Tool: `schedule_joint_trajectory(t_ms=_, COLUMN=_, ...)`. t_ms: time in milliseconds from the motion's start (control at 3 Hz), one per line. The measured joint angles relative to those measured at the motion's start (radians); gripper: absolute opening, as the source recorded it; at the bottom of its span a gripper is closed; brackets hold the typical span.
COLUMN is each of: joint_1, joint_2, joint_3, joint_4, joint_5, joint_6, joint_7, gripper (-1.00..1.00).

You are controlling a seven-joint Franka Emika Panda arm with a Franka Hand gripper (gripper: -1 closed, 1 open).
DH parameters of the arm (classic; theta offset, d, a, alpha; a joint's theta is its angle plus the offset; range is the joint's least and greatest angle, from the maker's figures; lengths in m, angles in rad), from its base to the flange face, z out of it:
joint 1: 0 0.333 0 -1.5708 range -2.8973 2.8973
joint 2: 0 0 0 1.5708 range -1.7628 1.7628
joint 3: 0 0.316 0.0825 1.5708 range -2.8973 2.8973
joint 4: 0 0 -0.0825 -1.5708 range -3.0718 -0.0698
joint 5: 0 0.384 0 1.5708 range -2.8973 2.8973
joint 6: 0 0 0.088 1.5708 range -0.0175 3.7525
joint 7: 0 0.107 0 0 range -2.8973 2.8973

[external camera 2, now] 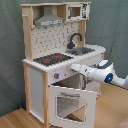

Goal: Play with the kitchen

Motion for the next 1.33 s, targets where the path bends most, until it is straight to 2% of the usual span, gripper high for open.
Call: schedule_joint_trajectory(t_ms=1333, joint_1=0.018, joint_2=0.001, joint_3=0.017, joint_4=0.014, joint_5=0.0, joint_6=-0.094, joint_7=-0.424, gripper=-1.0)
